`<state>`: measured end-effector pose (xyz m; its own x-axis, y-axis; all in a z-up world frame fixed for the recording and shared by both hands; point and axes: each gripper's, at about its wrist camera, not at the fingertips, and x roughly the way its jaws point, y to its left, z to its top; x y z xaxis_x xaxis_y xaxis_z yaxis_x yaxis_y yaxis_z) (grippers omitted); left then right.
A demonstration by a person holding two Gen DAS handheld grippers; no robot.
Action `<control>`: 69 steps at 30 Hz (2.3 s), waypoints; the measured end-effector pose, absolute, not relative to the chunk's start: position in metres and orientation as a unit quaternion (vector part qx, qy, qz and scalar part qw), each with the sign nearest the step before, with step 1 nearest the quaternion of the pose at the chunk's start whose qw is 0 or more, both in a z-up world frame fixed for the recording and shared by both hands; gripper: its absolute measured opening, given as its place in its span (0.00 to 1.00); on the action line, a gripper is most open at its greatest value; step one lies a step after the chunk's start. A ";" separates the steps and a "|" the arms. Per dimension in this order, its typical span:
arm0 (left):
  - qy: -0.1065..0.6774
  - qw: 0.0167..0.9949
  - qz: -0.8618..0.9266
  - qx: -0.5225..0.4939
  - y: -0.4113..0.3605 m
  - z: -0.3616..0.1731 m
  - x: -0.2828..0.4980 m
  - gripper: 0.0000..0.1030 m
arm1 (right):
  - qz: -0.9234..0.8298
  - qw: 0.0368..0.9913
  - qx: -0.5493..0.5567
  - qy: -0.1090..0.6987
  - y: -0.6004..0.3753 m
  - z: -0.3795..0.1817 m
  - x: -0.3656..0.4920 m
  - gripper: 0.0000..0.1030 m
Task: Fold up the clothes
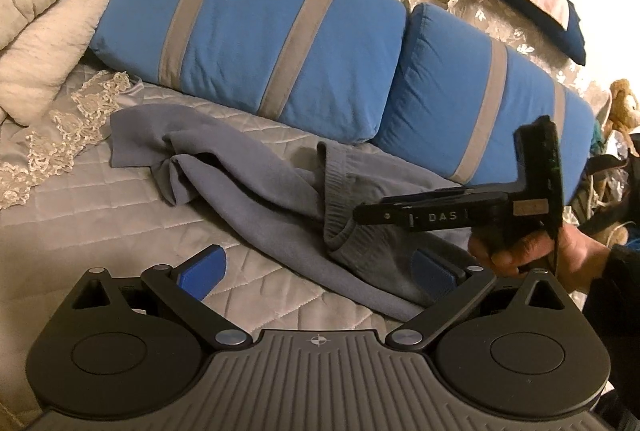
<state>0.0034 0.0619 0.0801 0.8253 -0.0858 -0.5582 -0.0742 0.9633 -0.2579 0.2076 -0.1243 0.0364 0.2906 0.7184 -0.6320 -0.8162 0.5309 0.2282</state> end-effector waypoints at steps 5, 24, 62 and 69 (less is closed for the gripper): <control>0.292 0.948 0.013 -0.129 0.062 0.079 0.006 0.98 | 0.489 0.792 -0.082 0.355 -0.117 0.038 0.204 0.17; 0.259 0.949 0.079 -0.160 0.095 0.089 -0.001 0.98 | 0.454 0.798 -0.357 0.170 -0.117 0.048 -0.003 0.02; 0.276 0.944 0.070 -0.166 0.097 0.083 0.001 0.98 | 0.294 0.815 -0.490 0.100 -0.068 0.026 0.006 0.12; 0.286 0.944 0.065 -0.151 0.087 0.078 0.006 0.98 | 0.221 0.882 -0.394 0.130 -0.104 0.045 0.012 0.11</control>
<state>0.0061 0.0869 0.0778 0.8285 0.0368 -0.5588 -0.2089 0.9461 -0.2474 0.0122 -0.1041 0.0454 0.8682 0.2881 -0.4040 -0.4932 0.5910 -0.6384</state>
